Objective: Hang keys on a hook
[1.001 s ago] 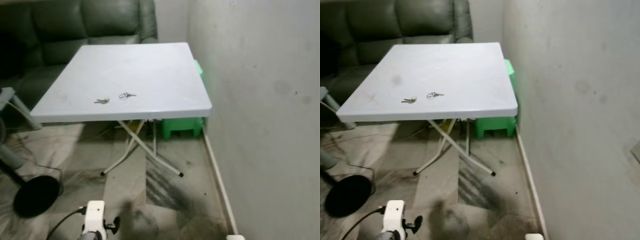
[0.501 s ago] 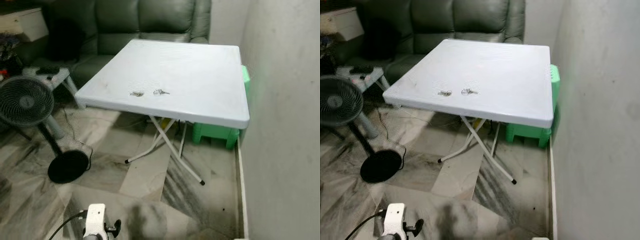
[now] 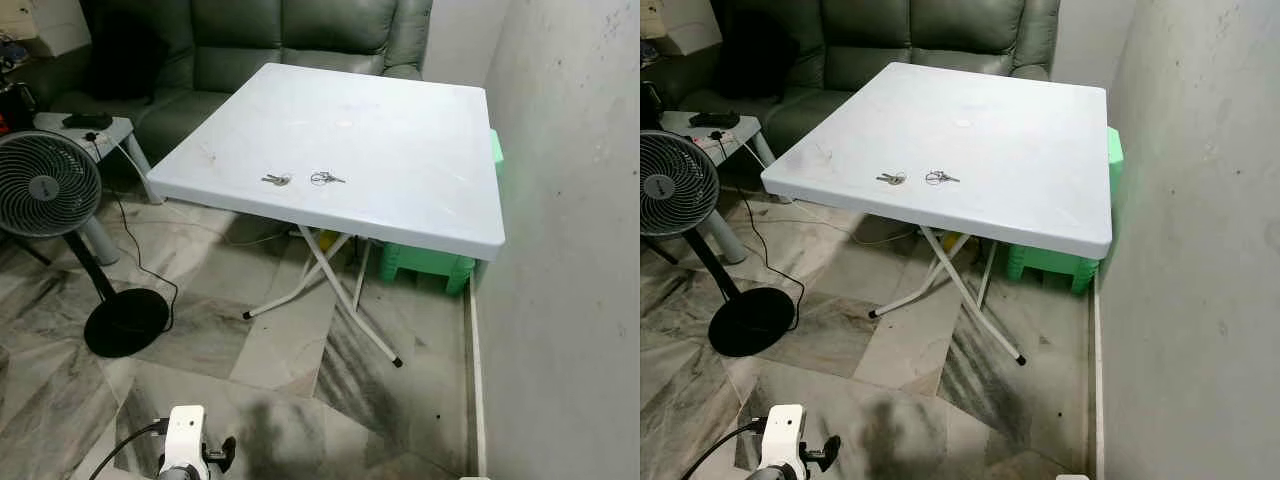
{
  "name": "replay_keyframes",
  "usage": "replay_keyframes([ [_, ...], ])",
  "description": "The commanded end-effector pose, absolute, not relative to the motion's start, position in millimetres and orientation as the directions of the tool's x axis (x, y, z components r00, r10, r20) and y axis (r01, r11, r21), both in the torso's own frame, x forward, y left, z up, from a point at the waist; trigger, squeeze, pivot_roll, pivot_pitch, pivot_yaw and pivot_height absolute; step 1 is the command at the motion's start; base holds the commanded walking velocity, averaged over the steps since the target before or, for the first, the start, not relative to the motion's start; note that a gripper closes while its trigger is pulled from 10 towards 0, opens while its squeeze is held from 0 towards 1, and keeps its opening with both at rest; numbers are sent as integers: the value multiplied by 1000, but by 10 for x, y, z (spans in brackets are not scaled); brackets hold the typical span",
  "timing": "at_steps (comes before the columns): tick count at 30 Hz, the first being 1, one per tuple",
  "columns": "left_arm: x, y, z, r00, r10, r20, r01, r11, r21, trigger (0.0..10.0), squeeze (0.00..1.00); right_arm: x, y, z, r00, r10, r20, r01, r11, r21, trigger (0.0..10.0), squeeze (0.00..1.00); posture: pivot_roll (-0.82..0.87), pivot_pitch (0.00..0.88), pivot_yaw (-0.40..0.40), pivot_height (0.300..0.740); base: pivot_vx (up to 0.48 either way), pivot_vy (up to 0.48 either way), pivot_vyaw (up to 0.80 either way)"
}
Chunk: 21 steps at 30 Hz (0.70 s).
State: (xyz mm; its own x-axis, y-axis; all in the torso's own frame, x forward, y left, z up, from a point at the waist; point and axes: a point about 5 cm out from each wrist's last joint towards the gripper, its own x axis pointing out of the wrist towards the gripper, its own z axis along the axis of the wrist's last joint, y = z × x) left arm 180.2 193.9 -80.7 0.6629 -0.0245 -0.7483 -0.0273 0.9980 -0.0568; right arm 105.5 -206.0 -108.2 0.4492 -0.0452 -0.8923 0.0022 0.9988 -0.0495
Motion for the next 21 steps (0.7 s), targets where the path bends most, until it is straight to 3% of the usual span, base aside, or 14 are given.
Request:
replay_keyframes([
  [1,1795,1979,-806,660,-16,-751,-36,998,-53,10000,0,1014,-2044,-1097,432,-37,-901,0,999,-41,10000,0,10,0,-6,740,0,262,0],
  [10,1782,1988,-811,657,-17,-754,-36,998,-53,10000,0,985,-2039,-1104,428,-35,-903,5,999,-36,10000,0,14,0,-5,740,0,59,0],
  [21,1791,1998,-805,658,-13,-753,-40,998,-51,10000,0,963,-2036,-1109,425,-34,-905,8,999,-33,10000,0,17,0,-7,740,0,299,0],
])
